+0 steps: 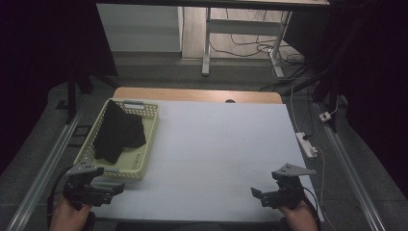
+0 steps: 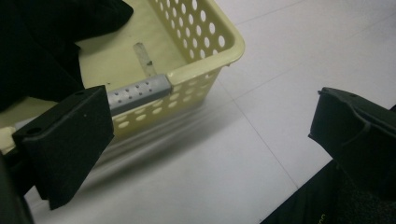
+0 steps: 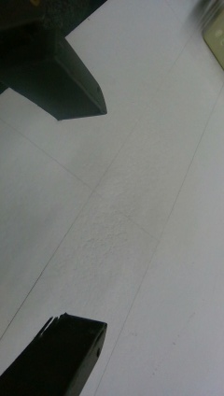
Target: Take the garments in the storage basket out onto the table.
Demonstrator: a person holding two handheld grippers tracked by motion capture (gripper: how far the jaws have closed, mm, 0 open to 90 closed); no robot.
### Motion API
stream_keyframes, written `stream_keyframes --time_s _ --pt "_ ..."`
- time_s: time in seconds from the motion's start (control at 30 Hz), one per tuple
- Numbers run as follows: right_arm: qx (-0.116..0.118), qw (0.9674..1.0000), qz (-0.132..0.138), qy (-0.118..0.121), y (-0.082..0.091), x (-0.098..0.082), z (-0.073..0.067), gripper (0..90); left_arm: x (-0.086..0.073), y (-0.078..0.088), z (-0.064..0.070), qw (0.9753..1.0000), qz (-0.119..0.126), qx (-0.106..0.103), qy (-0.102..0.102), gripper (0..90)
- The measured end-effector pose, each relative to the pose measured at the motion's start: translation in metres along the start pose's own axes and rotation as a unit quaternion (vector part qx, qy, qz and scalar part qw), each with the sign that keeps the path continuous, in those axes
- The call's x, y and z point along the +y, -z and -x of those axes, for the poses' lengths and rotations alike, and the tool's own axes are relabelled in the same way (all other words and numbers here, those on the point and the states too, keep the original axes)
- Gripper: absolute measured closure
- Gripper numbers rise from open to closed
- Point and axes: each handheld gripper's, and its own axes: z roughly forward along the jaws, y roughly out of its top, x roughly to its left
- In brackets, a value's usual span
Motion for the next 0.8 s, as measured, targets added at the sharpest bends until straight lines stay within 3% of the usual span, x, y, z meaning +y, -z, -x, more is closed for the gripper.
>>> stream_keyframes --time_s 0.1,0.5,0.8 --pt "0.001 1.0000 -0.001 -0.001 0.000 0.000 0.000 0.1 0.001 0.000 0.000 0.9999 0.001 0.009 -0.005 0.0" --pt "0.002 1.0000 -0.004 -0.001 -0.001 0.001 0.001 0.1 0.010 -0.001 -0.007 0.9999 -0.001 0.012 -0.011 0.0" --pt "0.003 1.0000 -0.009 -0.001 -0.002 0.001 0.000 0.2 0.019 -0.006 -0.017 0.9999 -0.002 -0.006 -0.013 0.0"
